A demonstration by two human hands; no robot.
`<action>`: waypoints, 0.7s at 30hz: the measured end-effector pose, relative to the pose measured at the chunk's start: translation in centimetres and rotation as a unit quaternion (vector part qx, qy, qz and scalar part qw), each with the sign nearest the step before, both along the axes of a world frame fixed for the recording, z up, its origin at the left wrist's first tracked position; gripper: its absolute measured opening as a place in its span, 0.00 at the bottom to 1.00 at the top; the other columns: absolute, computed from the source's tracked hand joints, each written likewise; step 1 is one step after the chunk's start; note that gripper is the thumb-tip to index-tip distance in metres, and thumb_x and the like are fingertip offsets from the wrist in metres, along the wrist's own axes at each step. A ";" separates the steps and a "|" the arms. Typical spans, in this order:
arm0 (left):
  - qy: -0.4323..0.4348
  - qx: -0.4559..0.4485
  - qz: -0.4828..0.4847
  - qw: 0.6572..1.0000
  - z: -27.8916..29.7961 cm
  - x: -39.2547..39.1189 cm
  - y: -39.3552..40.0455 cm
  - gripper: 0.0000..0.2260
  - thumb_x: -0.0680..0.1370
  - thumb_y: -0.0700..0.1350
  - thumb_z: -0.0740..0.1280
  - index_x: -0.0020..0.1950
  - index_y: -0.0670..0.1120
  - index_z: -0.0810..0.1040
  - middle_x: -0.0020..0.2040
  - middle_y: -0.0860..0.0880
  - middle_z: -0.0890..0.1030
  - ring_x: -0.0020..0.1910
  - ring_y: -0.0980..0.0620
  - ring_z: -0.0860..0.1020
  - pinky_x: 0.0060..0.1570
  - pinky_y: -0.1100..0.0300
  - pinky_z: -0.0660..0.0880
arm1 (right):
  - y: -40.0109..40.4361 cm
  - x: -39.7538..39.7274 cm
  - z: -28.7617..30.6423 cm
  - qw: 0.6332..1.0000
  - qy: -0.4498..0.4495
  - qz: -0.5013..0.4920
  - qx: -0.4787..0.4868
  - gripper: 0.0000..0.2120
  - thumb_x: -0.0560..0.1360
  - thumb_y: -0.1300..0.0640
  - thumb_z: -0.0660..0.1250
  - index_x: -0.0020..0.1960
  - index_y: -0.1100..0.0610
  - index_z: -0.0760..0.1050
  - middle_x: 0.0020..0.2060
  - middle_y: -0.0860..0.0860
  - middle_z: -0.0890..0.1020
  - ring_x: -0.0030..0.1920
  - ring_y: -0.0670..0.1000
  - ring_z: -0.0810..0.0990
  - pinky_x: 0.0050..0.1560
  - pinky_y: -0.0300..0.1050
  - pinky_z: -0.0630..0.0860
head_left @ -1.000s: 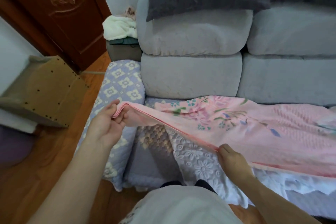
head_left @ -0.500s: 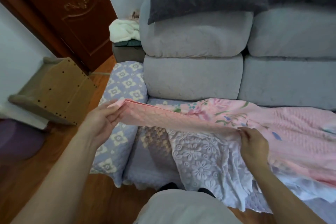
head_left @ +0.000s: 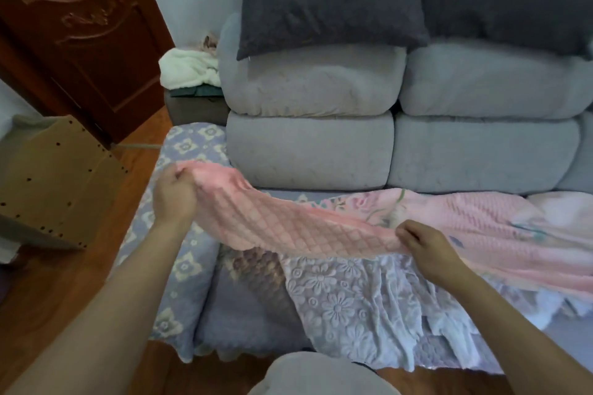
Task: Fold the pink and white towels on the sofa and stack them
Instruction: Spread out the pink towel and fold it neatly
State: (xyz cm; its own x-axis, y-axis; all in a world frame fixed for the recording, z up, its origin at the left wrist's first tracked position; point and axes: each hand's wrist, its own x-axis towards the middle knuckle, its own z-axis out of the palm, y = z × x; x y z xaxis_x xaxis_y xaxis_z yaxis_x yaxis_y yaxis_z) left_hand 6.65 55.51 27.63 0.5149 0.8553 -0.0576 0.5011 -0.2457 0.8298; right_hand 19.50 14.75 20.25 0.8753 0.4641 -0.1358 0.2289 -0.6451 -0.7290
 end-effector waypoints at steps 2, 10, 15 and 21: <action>-0.032 -0.014 -0.154 0.987 1.0 2.6 -4.9 0.07 0.80 0.41 0.61 0.46 0.48 0.77 0.45 0.51 0.80 0.48 0.46 0.77 0.47 0.58 0.68 | 0.5 -1.6 1.4 1.000 0.009 0.009 0.006 0.13 0.82 0.61 0.63 0.38 0.57 0.72 0.32 0.48 0.74 0.34 0.42 0.71 0.37 0.34 0.66; 0.096 0.087 -0.604 0.787 -3.3 5.4 -24.4 0.19 0.70 0.66 0.69 0.58 0.61 0.74 0.55 0.56 0.79 0.55 0.53 0.79 0.51 0.55 0.75 | 0.3 -4.2 4.0 0.999 0.028 -0.018 0.037 0.11 0.79 0.63 0.65 0.39 0.54 0.78 0.34 0.43 0.78 0.35 0.39 0.74 0.39 0.34 0.69; 0.110 0.151 -0.582 0.791 -5.0 6.3 -25.7 0.16 0.75 0.67 0.62 0.40 0.56 0.71 0.37 0.54 0.78 0.38 0.55 0.76 0.38 0.54 0.73 | -2.3 -3.6 3.4 0.994 0.013 -0.012 0.105 0.04 0.77 0.60 0.70 0.44 0.57 0.82 0.39 0.46 0.80 0.42 0.43 0.78 0.46 0.36 0.73; 0.021 0.248 -0.538 0.806 -5.3 8.1 -25.3 0.22 0.79 0.68 0.54 0.44 0.55 0.80 0.41 0.59 0.81 0.42 0.56 0.79 0.44 0.54 0.77 | -14.1 0.2 -4.4 0.999 -0.051 -0.005 -0.010 0.11 0.78 0.59 0.68 0.60 0.57 0.79 0.53 0.49 0.83 0.54 0.49 0.80 0.58 0.44 0.75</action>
State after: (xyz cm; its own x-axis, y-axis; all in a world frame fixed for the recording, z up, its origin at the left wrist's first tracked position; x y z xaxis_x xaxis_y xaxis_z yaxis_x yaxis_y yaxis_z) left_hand 14.79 30.23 22.38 0.9800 -0.1606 0.1178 -0.1979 -0.8522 0.4843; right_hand 19.70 0.61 15.88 0.8894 0.4539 -0.0538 0.2958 -0.6613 -0.6893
